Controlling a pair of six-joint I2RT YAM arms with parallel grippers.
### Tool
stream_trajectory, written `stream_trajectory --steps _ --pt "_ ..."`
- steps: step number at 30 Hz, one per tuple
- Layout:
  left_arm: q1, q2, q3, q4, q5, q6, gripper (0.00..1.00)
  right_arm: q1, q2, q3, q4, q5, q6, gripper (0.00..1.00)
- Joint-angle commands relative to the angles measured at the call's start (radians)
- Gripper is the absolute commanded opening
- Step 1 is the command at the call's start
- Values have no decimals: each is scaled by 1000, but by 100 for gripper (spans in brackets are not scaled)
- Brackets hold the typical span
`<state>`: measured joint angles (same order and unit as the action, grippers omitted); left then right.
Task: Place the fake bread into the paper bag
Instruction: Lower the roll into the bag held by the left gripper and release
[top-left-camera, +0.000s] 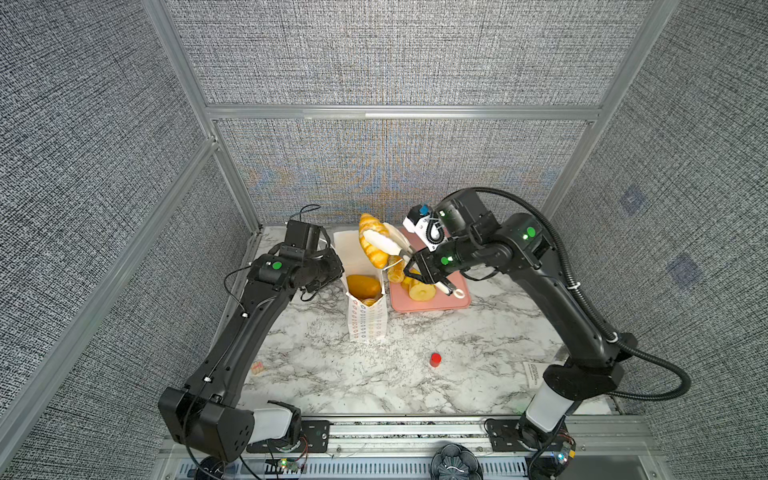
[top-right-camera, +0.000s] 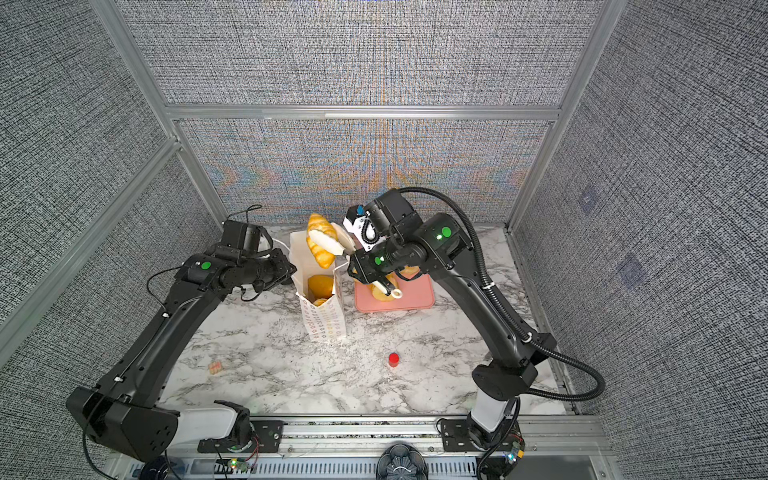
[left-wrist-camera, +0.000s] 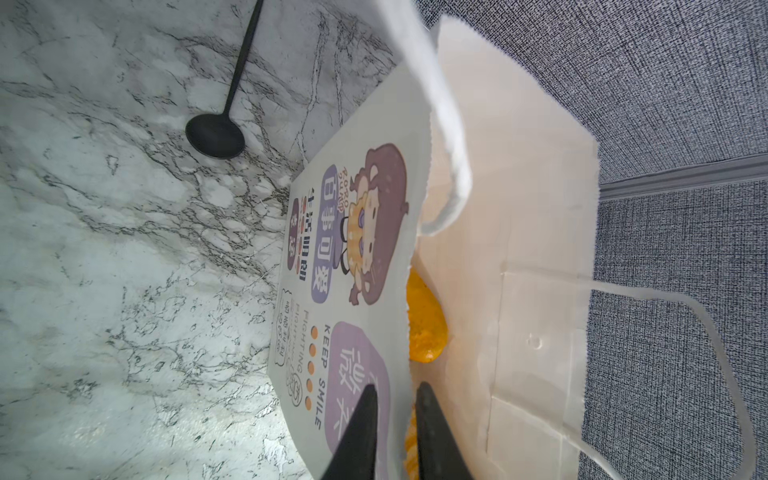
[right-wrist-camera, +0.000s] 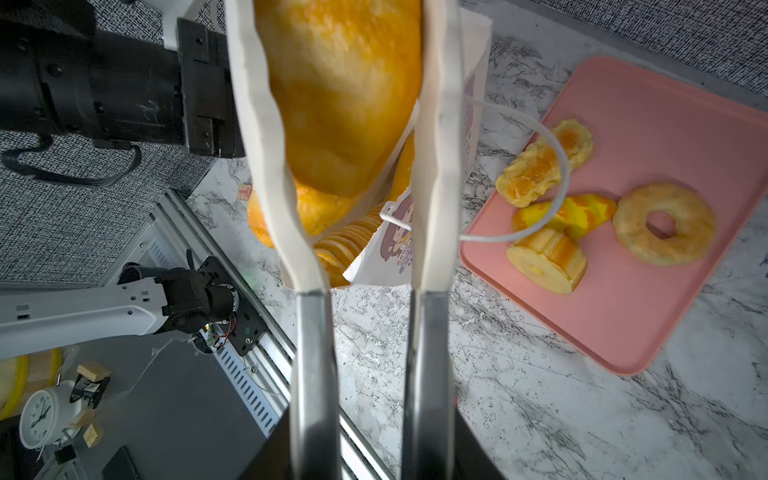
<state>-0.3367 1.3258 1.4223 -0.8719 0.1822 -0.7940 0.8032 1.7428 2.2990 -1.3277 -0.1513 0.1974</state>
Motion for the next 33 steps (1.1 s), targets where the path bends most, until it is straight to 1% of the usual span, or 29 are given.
stream_trajectory --steps 1,15,23,33 --pt "2 -6 -3 3 -11 -2 18 20 9 -10 21 31 2 38" --pt "3 2 -3 7 -4 3 14 51 61 -55 10 53 12 38" --pt "2 4 0 5 -6 10 14 53 69 -53 12 57 16 48" --pt "2 5 4 2 -4 18 14 54 67 -44 14 65 17 55"
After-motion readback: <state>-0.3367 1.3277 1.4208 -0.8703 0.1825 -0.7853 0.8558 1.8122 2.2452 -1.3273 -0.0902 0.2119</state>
